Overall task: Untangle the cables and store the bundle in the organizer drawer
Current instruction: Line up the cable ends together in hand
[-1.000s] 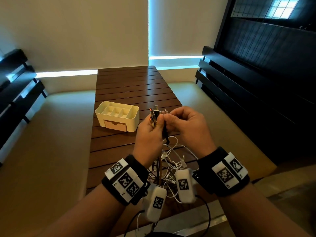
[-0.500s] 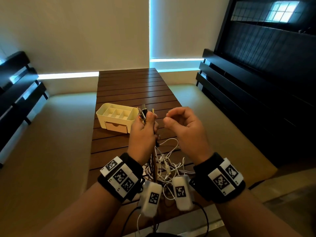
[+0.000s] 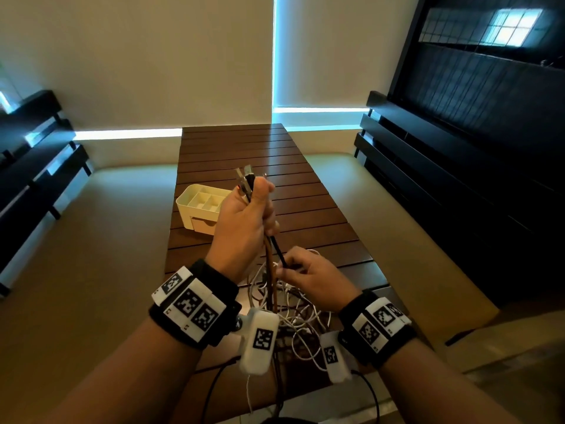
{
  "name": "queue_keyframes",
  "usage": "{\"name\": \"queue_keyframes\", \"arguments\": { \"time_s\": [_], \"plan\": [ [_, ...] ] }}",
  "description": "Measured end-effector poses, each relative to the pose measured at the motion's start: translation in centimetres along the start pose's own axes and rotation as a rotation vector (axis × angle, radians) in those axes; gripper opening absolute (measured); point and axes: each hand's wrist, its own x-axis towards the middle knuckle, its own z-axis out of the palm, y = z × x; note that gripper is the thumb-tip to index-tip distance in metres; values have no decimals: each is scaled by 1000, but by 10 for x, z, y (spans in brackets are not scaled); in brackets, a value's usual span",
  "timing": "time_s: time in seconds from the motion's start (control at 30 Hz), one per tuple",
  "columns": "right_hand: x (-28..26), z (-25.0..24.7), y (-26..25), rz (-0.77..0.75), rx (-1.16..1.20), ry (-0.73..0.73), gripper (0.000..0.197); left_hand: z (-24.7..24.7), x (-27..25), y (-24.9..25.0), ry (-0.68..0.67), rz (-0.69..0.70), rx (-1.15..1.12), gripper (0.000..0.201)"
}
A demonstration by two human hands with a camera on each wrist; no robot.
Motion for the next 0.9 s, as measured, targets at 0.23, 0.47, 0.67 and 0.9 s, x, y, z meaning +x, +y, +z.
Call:
{"name": "queue_keyframes", "arguments": {
  "time_s": [0.23,0.47,0.67,0.9],
  "plan": [
    [10,-17,20,8,-279,207,30,0,-1,-3,16,-12,32,23],
    [4,-25,-27,-112,246,111,32,9,-3,0,-5,-72,-58,29],
    [6,-39,-7,152,79,16,37,7,-3,1,10,-78,-70,31],
    [5,-28,3,275,65,-104,11,4,-1,-1,53,-57,-41,21]
  ]
}}
